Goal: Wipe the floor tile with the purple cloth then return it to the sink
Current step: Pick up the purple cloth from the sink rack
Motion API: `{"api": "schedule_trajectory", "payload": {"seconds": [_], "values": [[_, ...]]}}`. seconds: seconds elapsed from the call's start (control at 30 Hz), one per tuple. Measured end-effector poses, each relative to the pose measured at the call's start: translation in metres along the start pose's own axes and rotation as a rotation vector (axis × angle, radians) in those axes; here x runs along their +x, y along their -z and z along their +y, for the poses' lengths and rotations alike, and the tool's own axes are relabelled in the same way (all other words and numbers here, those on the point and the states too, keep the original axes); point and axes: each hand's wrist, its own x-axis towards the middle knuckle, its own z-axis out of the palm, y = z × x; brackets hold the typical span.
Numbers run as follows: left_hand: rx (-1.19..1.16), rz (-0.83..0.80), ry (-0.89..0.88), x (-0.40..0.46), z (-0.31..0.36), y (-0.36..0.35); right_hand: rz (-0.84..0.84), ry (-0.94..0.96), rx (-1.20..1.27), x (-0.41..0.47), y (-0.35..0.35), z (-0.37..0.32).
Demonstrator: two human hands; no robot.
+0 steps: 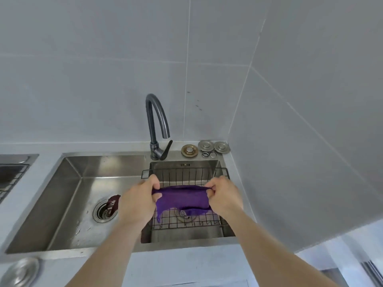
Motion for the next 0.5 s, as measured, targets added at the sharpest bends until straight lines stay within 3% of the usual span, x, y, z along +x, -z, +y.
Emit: {"api": "schedule_trajectory", "payload": {"seconds": [0.27,0.5], "values": [[-0.051,0.283,-0.092,-0.100,0.010,0.112,0.211,0.130,0.032,-0.117,0.079,-0.067],[-0.071,0.364,-0.057,-0.188,0.009,0.182,0.292,0.224,0.034,-0.214,0.119,-0.101]]}}
